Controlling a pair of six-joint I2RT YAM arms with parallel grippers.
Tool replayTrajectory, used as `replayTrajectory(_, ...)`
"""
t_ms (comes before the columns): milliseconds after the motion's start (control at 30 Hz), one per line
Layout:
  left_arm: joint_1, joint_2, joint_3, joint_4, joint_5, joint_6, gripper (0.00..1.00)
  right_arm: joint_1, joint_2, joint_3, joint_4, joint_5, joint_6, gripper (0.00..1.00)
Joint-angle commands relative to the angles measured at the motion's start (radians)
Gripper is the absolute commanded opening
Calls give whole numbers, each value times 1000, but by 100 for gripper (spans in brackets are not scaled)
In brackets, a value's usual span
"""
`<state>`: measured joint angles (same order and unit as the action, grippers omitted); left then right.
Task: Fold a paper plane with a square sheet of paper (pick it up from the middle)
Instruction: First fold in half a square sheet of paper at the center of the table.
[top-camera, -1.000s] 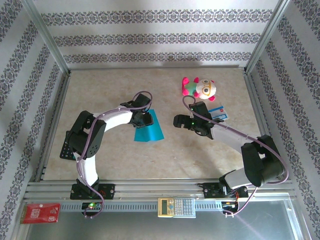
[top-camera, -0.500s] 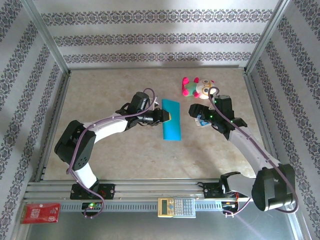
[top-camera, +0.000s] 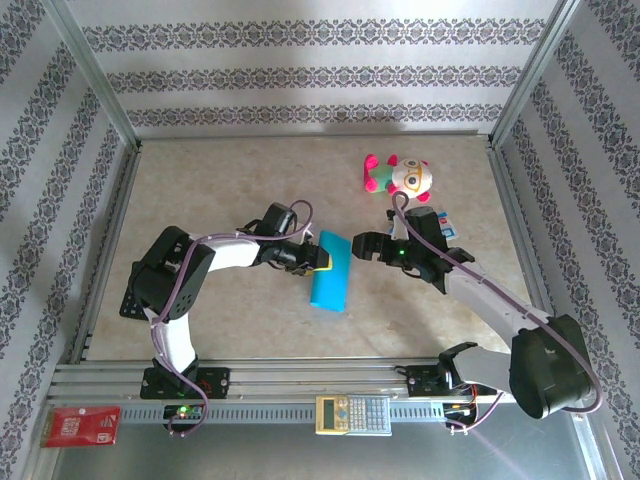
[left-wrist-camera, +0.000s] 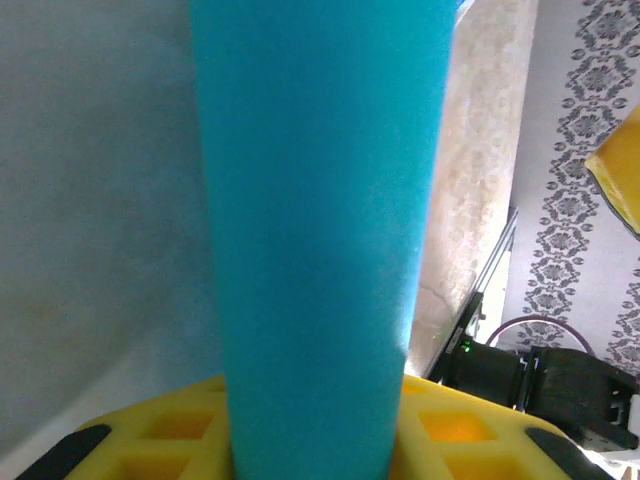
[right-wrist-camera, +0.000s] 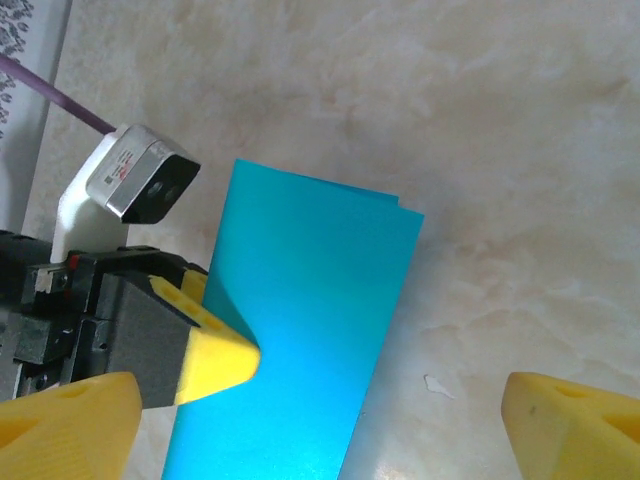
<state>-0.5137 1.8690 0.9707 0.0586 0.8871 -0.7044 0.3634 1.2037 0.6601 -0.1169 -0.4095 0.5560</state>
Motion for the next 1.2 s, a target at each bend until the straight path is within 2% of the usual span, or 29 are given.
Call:
replayTrajectory(0,21,38,3,-37,36,85,34,27,22,-26,74,-12,23,92)
replayTrajectory(100,33,54,12,-74,33,131,33,44,53,-42,106,-11,39,89)
replayTrajectory(200,41,59,13,-82,37,151,33,59,86,-56,135,-2,66,83)
replayTrajectory(300,46,68,14,-89,32,158,33,88,121,-72,190,7,99,71)
replayTrajectory(433,46,70,12,-103,9,168,34,121,183,-71,231,41,125,49)
replayTrajectory(633,45,66,14,-124,-35,184,36,153,308,-22,259,71,134,32)
replayTrajectory(833,46,74,11,-127,-55,181,38,157,411,30,296,67,129,26)
replayTrajectory(1167,43,28,21,-220,-132,220,49,160,501,79,316,78,136,20)
